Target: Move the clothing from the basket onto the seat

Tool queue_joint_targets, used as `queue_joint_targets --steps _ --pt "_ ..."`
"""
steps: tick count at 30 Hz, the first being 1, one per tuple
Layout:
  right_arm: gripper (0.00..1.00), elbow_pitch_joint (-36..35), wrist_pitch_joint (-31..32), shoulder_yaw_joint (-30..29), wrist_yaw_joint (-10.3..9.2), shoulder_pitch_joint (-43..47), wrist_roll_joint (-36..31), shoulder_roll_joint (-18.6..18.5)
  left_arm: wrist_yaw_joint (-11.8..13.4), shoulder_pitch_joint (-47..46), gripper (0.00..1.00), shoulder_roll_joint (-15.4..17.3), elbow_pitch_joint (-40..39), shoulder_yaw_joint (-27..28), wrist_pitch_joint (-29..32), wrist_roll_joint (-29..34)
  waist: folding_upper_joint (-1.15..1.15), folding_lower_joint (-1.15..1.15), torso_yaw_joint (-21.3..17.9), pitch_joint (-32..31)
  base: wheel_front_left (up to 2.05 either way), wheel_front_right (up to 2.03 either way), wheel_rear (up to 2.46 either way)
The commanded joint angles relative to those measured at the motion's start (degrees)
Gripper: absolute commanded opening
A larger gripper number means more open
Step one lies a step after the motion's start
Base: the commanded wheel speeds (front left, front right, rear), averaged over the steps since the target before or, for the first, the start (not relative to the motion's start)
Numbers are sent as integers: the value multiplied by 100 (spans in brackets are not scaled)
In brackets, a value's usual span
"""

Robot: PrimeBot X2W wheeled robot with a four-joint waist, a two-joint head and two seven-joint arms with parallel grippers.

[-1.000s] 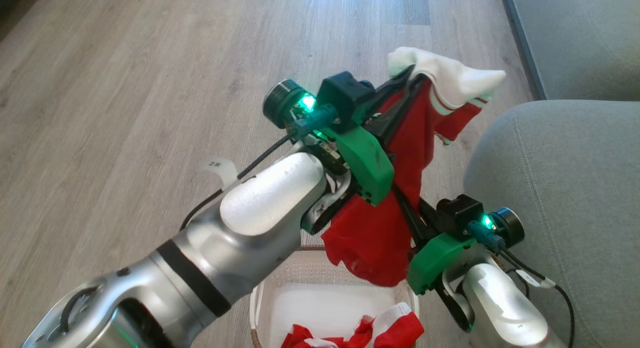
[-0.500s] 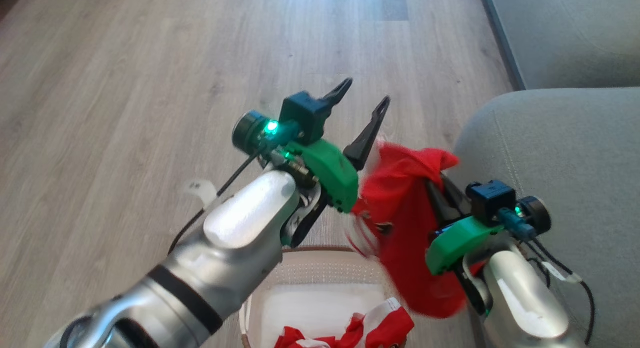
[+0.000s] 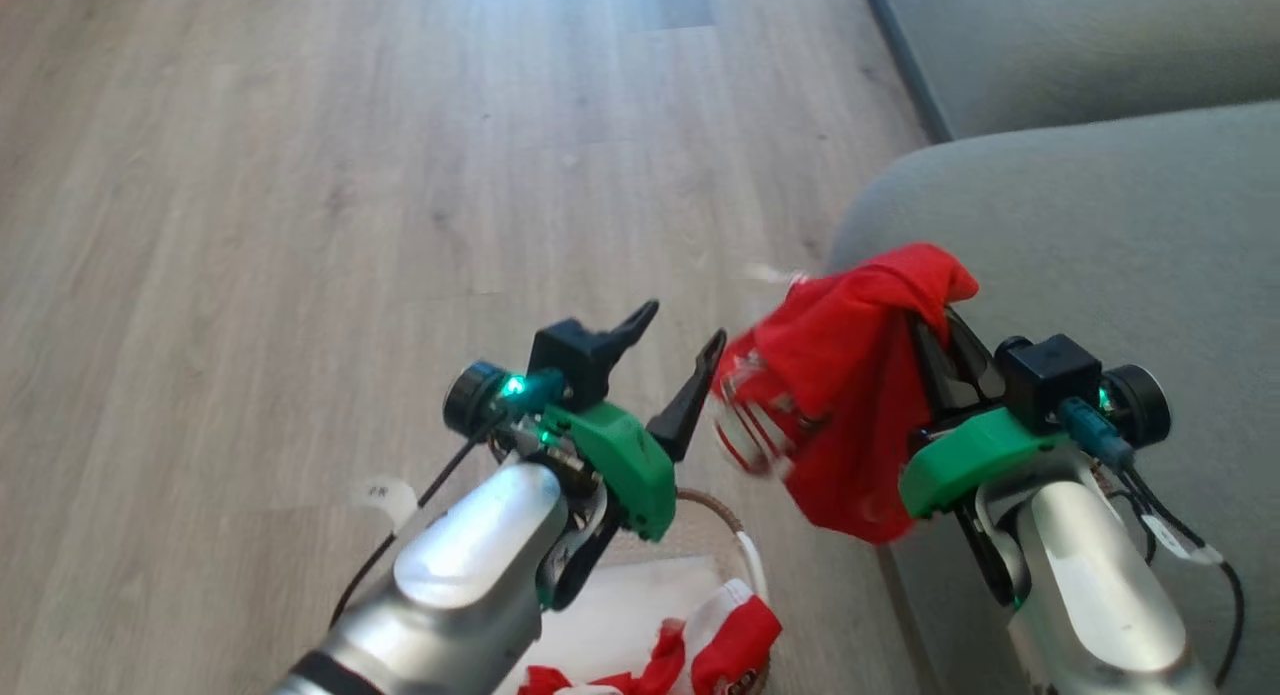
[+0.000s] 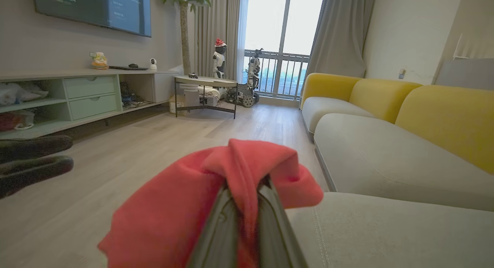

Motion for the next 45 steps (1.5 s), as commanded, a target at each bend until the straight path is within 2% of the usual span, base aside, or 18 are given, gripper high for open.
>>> queue_joint_targets --steps 1,16,23,33,38,45 --pt "0 -297 -55 90 -2 -100 -60 -53 -19 -112 100 47 -150 308 -69 83 0 0 -320 7 0 0 0" --pt "0 -925 -55 -40 -2 80 -126 -361 -150 599 100 5 -539 728 -70 473 0 0 -1456 189 0 0 0" --pt "0 -1110 -55 -192 -2 189 -99 -436 -134 698 100 4 -696 726 -70 579 0 0 -1706 313 0 0 0" --pt "0 -904 -55 -428 -2 -304 46 -558 -91 591 100 3 -781 735 -70 788 0 0 -1426 776 0 0 0" --pt "0 -688 -55 -677 -2 -1236 249 -737 -137 268 100 38 -802 815 -70 1065 0 0 -1125 1473 0 0 0" --pt "0 -182 -55 -963 -2 -2925 455 -1152 -121 -299 100 318 -1079 975 -70 1462 0 0 -781 2521 0 0 0"
